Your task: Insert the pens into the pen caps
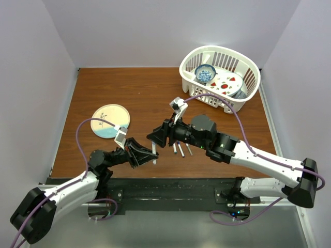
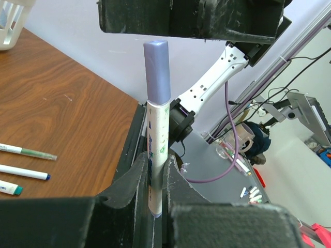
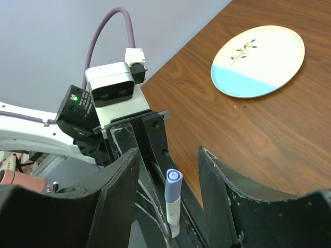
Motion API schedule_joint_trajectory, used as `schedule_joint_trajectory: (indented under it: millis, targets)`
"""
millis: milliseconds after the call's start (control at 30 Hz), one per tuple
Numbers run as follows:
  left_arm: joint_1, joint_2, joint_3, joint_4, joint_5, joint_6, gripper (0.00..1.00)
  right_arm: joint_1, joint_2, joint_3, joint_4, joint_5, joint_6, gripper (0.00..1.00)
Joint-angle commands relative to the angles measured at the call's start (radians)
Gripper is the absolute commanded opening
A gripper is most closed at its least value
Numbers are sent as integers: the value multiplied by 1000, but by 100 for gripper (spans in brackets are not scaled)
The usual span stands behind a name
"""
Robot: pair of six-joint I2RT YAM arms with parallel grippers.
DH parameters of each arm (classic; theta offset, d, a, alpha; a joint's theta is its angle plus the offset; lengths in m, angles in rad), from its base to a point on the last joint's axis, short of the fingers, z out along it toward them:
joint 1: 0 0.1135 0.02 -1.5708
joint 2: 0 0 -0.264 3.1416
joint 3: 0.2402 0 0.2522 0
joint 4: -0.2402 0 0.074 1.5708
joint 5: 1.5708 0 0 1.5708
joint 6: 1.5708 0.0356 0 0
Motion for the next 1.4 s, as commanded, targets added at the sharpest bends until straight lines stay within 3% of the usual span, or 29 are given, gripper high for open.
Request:
schedule_joint_trajectory:
  millis: [0,233,433,533,567,800,967,1233,1367]
  targets:
    - [4,8,-26,78,5,-4,0,1,5,-9,51,-25,2,52]
    - [4,26,-26,109,8,-15,0,1,10,-20,49,-29,-2,50]
    - [6,49,-15,121,5,-19,0,1,10,-53,75,-52,12,36]
    - [4,63,-8,138,-1,-24,0,3,10,-82,97,-78,21,2]
    - [4,65,-3,139,-11,-25,0,1,10,-92,103,-86,26,0]
    - [6,69,83,52,-110,34,0,30,-7,-216,106,-106,20,0]
    - [6,78,203,-178,-129,188,0,32,-44,-277,100,-135,29,0]
    - [18,140,225,-138,-176,199,0,87,-18,-349,95,-92,54,0]
    - [48,163,265,-164,-118,229,0,109,-29,-418,147,-103,58,0]
